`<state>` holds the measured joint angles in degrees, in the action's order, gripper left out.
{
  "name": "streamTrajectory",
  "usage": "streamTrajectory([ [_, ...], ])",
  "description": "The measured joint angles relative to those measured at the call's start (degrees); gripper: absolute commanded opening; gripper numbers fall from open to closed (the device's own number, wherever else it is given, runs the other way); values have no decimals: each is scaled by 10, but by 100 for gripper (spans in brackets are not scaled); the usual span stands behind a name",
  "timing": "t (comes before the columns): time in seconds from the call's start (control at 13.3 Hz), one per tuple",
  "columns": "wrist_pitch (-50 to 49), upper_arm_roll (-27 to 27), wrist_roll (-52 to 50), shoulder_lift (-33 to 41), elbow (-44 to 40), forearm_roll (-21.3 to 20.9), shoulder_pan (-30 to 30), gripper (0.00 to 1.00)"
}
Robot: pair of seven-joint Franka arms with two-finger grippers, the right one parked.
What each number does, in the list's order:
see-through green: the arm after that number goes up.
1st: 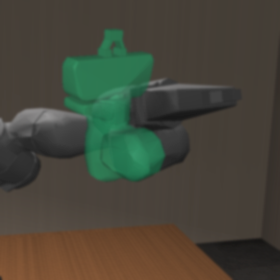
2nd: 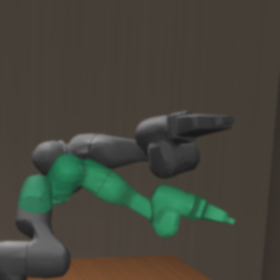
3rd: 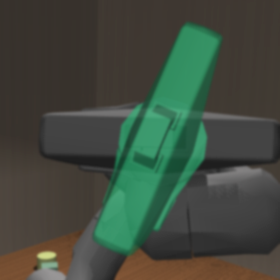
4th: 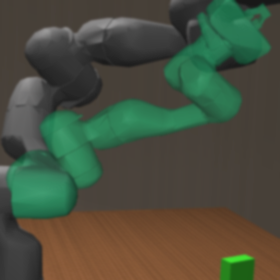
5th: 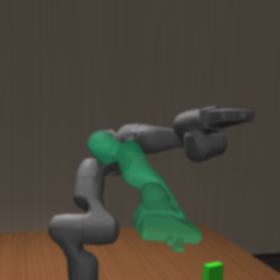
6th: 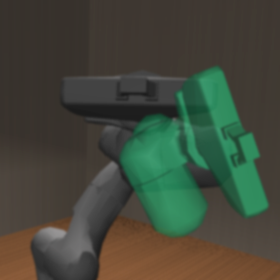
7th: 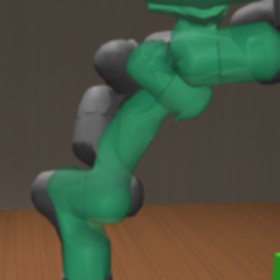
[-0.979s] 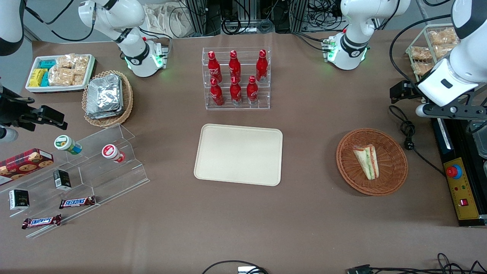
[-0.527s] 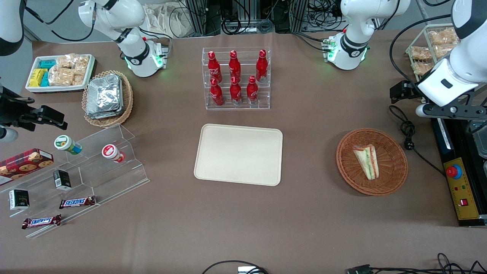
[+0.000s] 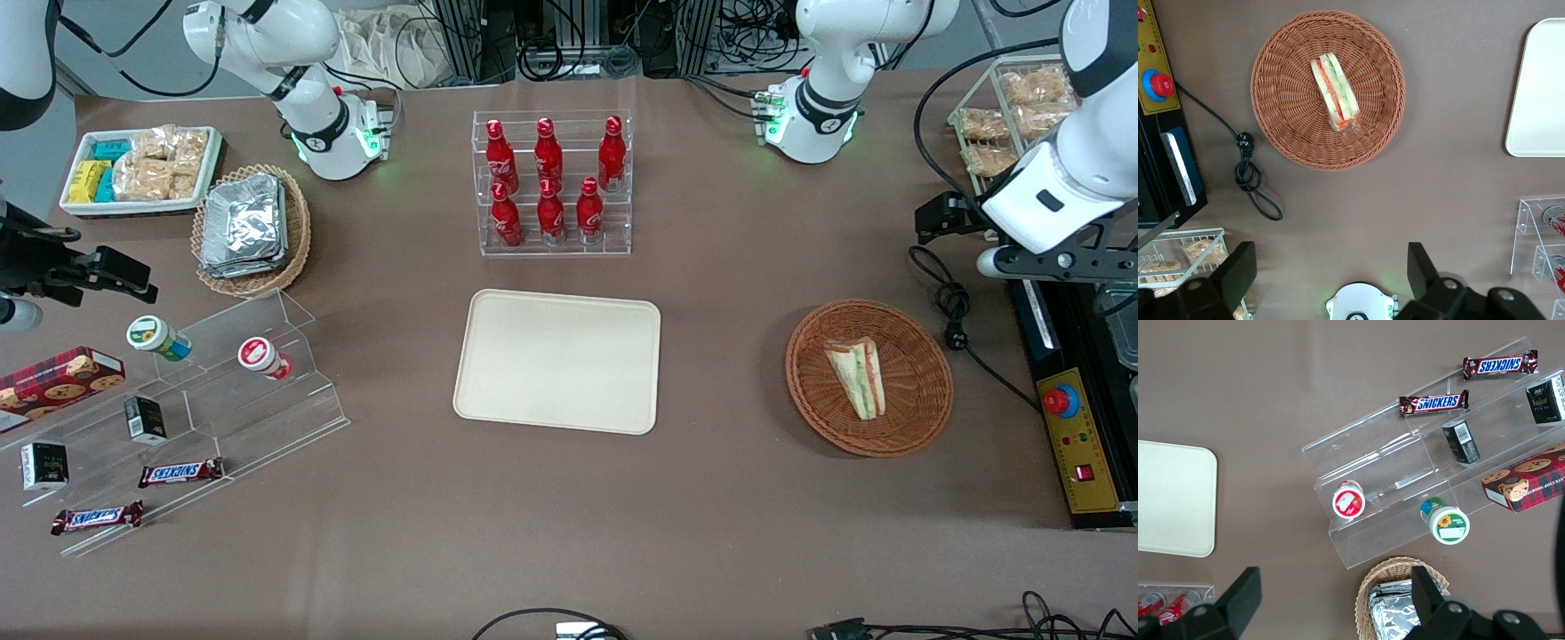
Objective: Place sandwich from basket to tray
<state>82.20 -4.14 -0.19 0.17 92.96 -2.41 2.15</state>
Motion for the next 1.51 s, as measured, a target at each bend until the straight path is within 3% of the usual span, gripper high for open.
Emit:
streamTrajectory([
  [0.38,12,1,-12,-47,2,0,0,100],
  [0.75,21,1,-96,-115,4,0,-1,100],
  [1.51,129,18,-107,-253,6,-1,-3,100],
])
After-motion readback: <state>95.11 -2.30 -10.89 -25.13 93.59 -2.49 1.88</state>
